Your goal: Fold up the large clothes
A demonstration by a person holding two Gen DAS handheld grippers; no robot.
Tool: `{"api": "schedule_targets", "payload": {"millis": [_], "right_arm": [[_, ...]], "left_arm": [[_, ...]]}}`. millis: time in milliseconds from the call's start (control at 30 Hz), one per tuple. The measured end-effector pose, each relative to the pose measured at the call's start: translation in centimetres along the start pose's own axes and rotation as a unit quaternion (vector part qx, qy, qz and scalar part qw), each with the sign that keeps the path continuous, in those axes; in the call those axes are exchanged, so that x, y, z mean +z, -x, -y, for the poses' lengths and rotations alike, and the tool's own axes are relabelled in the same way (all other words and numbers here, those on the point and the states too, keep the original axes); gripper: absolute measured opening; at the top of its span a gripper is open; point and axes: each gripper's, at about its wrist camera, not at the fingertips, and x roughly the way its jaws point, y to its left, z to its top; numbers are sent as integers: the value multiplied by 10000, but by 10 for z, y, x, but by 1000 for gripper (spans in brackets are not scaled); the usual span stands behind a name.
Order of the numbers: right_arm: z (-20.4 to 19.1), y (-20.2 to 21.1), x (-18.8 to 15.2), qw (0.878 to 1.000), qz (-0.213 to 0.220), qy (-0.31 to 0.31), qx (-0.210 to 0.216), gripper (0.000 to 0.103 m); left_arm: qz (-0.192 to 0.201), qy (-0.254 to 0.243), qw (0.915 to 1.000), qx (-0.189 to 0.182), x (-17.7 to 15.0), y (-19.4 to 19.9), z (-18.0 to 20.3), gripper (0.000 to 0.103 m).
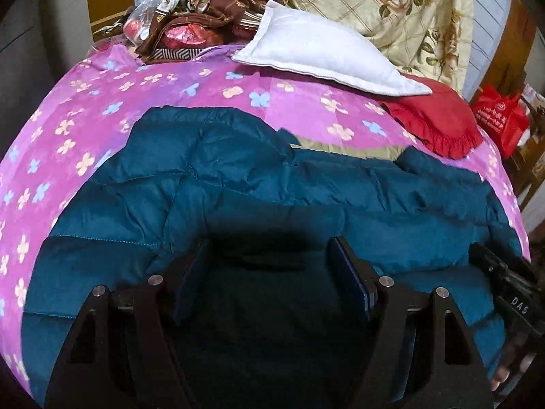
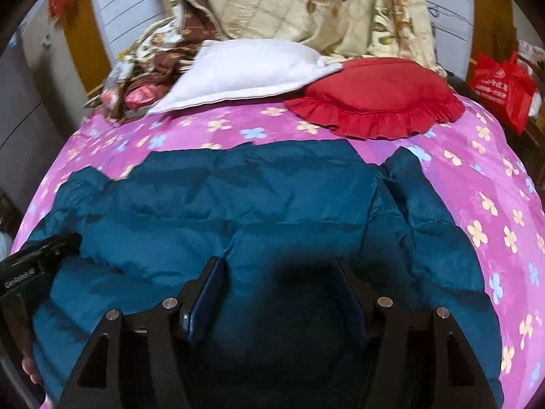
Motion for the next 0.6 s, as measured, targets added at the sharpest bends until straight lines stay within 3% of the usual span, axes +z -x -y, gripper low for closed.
{"api": "schedule_targets", "payload": {"millis": [233, 367, 500, 600], "right_arm": [[34, -29, 11, 9988, 124, -451, 122, 63], [35, -45, 23, 9989, -39, -459, 35, 64], [30, -40, 22, 9991, -93, -346, -209, 64], [28, -6, 14, 9990, 177, -382, -162, 64]], "left_arm": [[20, -142, 9998, 155, 18, -23, 17, 73], [-253, 65, 9996, 82, 29, -36, 11, 75], [-244, 299, 9992, -138, 22, -10, -2, 75], [-82, 404, 9987, -306, 12, 24, -16, 75]]}}
